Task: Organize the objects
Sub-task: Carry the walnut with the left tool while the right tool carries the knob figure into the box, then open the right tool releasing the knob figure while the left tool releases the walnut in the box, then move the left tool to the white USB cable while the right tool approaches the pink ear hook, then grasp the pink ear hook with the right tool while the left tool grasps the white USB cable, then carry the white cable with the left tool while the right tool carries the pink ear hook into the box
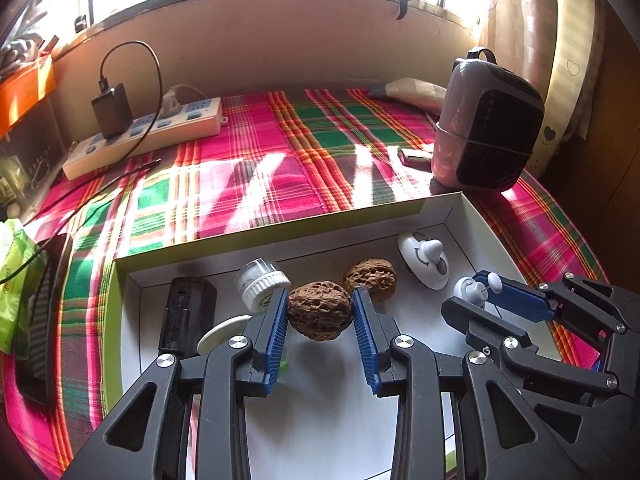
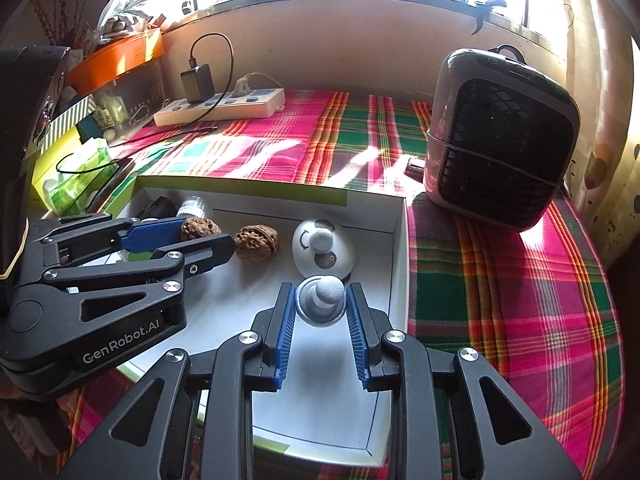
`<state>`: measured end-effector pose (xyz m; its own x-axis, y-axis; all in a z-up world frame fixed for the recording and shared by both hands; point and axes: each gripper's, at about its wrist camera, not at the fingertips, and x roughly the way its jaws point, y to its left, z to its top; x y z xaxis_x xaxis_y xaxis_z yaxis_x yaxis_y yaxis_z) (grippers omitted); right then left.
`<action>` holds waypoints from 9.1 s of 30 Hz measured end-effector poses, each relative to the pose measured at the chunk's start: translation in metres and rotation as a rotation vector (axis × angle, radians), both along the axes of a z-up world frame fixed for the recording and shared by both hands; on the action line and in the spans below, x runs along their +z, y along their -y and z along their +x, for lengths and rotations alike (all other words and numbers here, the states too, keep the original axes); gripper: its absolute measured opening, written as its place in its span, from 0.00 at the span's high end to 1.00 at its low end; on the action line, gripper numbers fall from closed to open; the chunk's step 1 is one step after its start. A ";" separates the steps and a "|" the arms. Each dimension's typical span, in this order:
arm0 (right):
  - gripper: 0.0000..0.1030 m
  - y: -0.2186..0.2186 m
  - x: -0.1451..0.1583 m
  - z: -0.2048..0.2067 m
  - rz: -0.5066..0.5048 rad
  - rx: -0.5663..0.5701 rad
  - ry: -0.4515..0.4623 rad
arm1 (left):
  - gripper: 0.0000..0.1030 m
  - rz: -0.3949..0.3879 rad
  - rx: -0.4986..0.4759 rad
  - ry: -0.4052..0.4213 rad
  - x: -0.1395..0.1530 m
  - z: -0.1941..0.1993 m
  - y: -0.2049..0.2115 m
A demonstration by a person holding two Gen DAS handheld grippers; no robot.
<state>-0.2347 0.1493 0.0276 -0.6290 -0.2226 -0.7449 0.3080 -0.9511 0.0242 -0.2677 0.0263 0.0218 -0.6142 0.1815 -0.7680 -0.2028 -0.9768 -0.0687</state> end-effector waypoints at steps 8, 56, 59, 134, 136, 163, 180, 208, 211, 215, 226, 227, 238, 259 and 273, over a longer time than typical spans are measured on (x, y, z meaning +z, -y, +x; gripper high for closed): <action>0.74 0.003 -0.001 -0.003 0.034 0.004 -0.021 | 0.70 -0.017 -0.009 0.003 -0.002 -0.003 -0.002; 0.57 0.005 0.001 0.009 0.060 -0.002 -0.044 | 0.68 -0.039 0.001 -0.009 0.005 0.016 -0.001; 0.56 0.004 0.003 0.013 0.054 -0.011 -0.052 | 0.68 -0.031 -0.001 -0.013 0.008 0.020 0.000; 0.76 -0.013 -0.012 0.122 0.042 -0.096 0.042 | 0.64 0.077 -0.185 0.023 -0.006 0.113 0.016; 0.76 -0.019 -0.013 0.122 0.035 -0.095 0.042 | 0.64 0.081 -0.204 0.025 -0.005 0.111 0.010; 0.76 -0.052 -0.012 0.116 0.003 -0.040 0.048 | 0.64 0.005 -0.129 0.052 -0.009 0.117 -0.040; 0.76 -0.048 -0.012 0.113 0.008 -0.012 0.049 | 0.81 -0.071 -0.035 0.015 -0.010 0.118 -0.047; 0.76 -0.026 -0.009 0.122 0.006 0.008 0.033 | 0.82 -0.013 -0.037 0.009 -0.012 0.147 -0.033; 0.76 -0.025 -0.009 0.123 -0.004 0.009 0.031 | 0.82 -0.011 -0.036 0.009 -0.011 0.150 -0.033; 0.76 -0.024 -0.007 0.124 -0.008 0.009 0.024 | 0.82 -0.003 -0.028 -0.003 -0.009 0.153 -0.032; 0.76 -0.019 -0.002 0.125 -0.019 0.027 0.008 | 0.82 0.004 -0.006 -0.038 0.002 0.159 -0.027; 0.76 -0.019 -0.002 0.125 -0.020 0.028 0.008 | 0.82 0.007 -0.004 -0.039 0.003 0.159 -0.026; 0.76 -0.017 0.006 0.126 -0.022 0.032 -0.017 | 0.82 0.020 0.006 -0.061 0.010 0.161 -0.023; 0.76 -0.007 0.035 0.102 -0.042 0.065 -0.081 | 0.82 0.066 0.049 -0.105 0.037 0.137 0.005; 0.76 0.004 0.035 0.054 -0.055 0.109 -0.050 | 0.82 0.060 0.085 -0.075 0.029 0.099 0.017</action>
<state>-0.1808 0.1456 0.0628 -0.6349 -0.3309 -0.6981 0.4112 -0.9097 0.0573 -0.1684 0.0088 0.0512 -0.6843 0.1704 -0.7090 -0.1263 -0.9853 -0.1149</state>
